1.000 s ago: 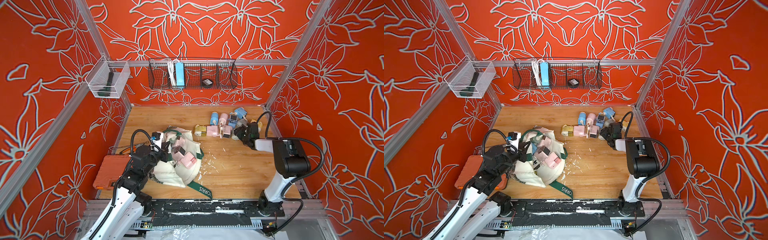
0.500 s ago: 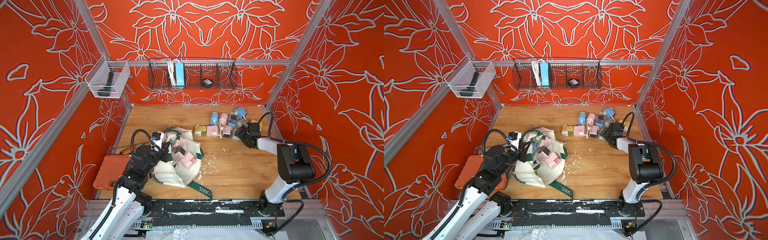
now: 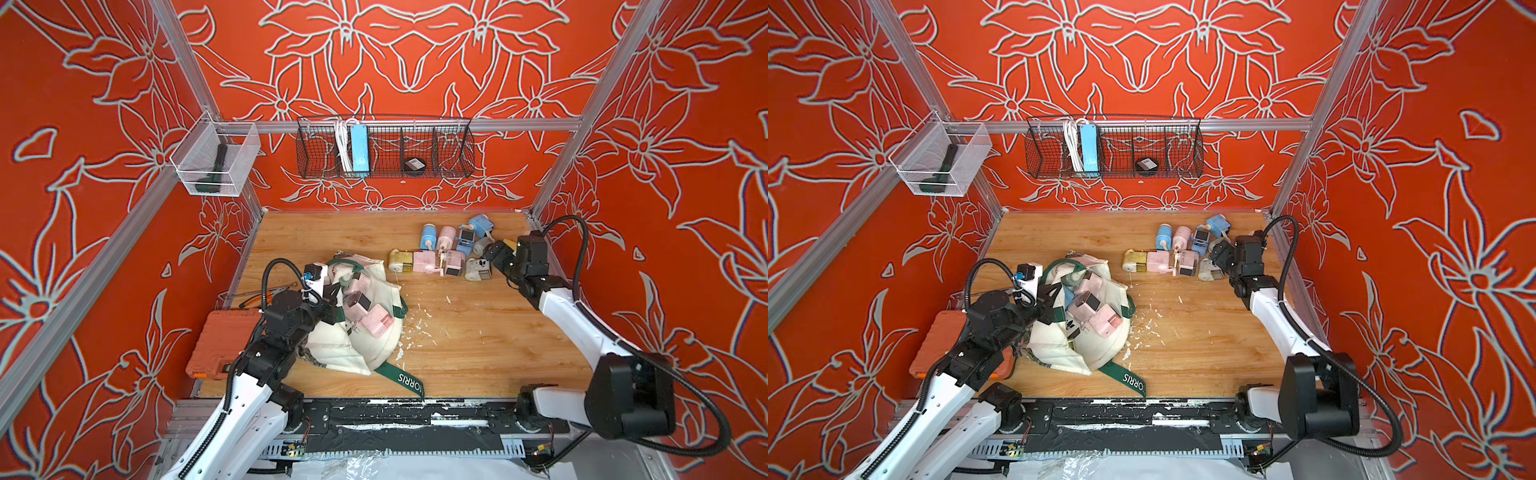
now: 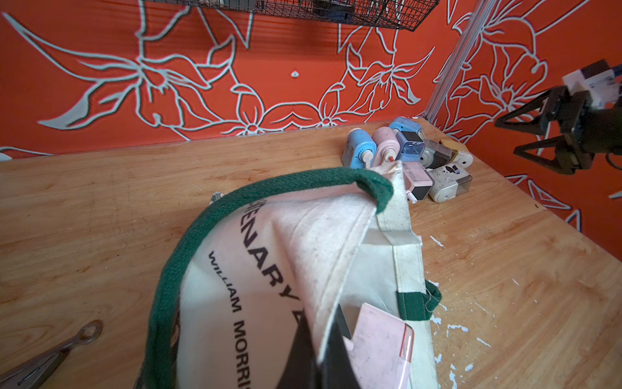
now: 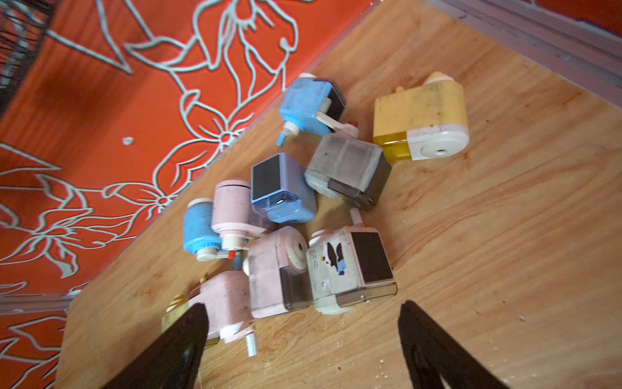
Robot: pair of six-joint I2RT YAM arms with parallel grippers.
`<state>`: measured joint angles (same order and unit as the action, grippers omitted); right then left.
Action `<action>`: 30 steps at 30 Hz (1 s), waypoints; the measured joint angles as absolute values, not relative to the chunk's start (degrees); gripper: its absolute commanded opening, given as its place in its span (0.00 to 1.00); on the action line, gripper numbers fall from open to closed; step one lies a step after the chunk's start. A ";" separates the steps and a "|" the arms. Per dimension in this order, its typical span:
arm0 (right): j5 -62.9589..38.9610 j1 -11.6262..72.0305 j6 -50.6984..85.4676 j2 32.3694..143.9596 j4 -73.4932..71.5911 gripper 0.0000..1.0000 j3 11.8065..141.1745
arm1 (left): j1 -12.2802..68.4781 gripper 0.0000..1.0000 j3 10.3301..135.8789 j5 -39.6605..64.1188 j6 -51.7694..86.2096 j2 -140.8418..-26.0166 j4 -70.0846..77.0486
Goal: Take out the pencil sharpeners from the tote bags
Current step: Place the pencil sharpener at the center of the board, then pick up the pencil sharpener from the canvas bag.
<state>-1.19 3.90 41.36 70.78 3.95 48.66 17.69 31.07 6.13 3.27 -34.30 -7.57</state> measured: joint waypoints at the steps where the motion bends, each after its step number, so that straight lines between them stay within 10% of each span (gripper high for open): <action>1: -1.93 4.54 40.75 69.43 4.08 0.85 48.47 | 17.69 0.00 31.07 6.13 3.27 -34.30 -7.57; 17: -11.81 34.46 28.99 66.24 3.29 0.73 50.15 | 17.69 0.00 31.07 6.11 3.27 -34.26 -7.60; 30: -12.58 53.04 10.13 75.94 -0.93 0.93 45.50 | 17.69 0.00 31.07 6.11 3.27 -34.26 -7.60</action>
<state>-12.58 53.04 10.13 75.94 -0.93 45.50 17.69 31.07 6.11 3.27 -34.26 -7.60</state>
